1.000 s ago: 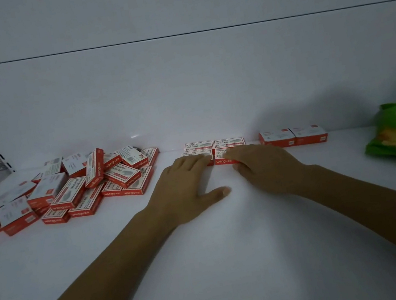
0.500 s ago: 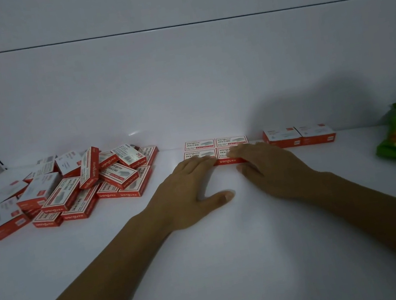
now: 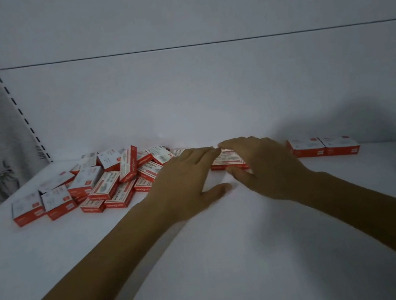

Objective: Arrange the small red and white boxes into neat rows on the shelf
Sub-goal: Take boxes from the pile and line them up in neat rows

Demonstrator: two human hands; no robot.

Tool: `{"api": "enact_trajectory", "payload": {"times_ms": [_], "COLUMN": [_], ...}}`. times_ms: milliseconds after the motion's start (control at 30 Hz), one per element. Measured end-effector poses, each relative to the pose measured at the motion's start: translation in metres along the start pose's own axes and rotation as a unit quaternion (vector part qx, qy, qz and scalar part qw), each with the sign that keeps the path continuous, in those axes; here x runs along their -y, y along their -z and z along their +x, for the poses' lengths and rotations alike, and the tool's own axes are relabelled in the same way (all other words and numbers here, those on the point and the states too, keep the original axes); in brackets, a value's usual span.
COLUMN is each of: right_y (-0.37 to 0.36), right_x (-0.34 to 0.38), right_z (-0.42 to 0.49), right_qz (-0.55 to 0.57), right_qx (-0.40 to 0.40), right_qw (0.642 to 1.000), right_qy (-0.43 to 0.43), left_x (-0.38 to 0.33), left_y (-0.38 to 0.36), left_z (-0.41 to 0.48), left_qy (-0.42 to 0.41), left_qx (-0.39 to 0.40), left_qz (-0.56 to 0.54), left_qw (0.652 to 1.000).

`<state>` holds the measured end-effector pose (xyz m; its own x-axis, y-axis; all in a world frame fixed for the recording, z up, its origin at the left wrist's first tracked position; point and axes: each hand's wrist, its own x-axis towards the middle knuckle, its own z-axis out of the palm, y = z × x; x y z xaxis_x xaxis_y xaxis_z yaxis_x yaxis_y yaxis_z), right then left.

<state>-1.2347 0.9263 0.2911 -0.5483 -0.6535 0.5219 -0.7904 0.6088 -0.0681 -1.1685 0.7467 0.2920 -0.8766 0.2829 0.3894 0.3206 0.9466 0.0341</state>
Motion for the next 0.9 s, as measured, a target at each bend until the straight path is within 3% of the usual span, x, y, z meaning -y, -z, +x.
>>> {"api": "enact_trajectory", "payload": {"times_ms": [167, 400, 633, 733, 900], "right_y": [-0.021, -0.05, -0.08, -0.092, -0.088], "right_x": [0.046, 0.128, 0.19, 0.2, 0.206], "right_z": [0.023, 0.051, 0.07, 0.065, 0.063], "right_qz": [0.078, 0.092, 0.074, 0.06, -0.011], "right_qx": [-0.005, 0.045, 0.016, 0.006, 0.002], "right_qw": [0.997, 0.994, 0.997, 0.998, 1.0], "right_qy": [0.012, 0.032, 0.025, 0.027, 0.018], "left_x": [0.049, 0.119, 0.161, 0.164, 0.162], "left_y": [0.027, 0.044, 0.044, 0.038, 0.036], "left_z": [-0.049, -0.12, -0.162, -0.169, -0.166], "left_qy": [0.074, 0.15, 0.138, 0.143, 0.097], "left_qx": [0.004, -0.01, -0.038, -0.075, -0.073], "left_qz": [0.037, 0.053, -0.001, -0.032, -0.032], "left_qw": [0.997, 0.987, 0.99, 0.986, 0.992]}}
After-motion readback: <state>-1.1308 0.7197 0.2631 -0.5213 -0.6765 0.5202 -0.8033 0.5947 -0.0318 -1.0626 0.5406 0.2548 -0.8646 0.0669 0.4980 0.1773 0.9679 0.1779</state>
